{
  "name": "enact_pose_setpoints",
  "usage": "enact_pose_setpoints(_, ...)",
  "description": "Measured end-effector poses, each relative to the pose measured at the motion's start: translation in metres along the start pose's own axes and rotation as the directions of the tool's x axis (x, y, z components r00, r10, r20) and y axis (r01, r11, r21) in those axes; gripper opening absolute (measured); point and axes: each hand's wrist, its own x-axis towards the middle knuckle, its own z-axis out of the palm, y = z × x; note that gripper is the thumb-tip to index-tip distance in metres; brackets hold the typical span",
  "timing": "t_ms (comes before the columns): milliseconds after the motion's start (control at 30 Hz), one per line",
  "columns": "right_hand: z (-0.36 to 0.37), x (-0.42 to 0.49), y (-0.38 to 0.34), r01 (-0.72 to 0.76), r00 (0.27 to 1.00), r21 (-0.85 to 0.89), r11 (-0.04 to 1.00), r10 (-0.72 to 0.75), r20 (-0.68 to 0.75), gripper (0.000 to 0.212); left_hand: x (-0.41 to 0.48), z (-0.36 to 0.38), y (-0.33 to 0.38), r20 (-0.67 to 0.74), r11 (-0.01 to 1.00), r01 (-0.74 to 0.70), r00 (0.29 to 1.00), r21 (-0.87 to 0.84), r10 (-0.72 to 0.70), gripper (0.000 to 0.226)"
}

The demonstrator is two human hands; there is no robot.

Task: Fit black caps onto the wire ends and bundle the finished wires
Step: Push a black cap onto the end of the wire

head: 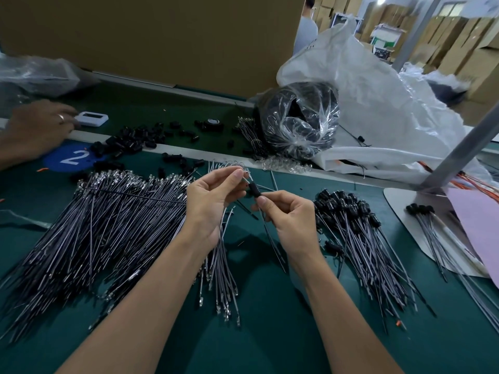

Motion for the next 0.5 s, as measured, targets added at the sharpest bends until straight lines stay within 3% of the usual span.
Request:
enact_pose_setpoints(367, 0.0007, -0.0008, -0.0003, 0.025, 1.000, -0.024, 0.999, -0.025, 0.013, 0.006, -0.0008, 0.0033, -0.0005, 0.053, 0.997, 0.038, 0.998, -0.071, -0.034, 0.012)
enact_pose_setpoints(500, 0.0002, -0.0009, -0.0012, 0.022, 1.000, -0.015, 1.000, -0.022, 0.010, 0.006, -0.0010, 0.0034, -0.0007, 0.065, 0.996, 0.034, 0.997, -0.079, -0.029, 0.022)
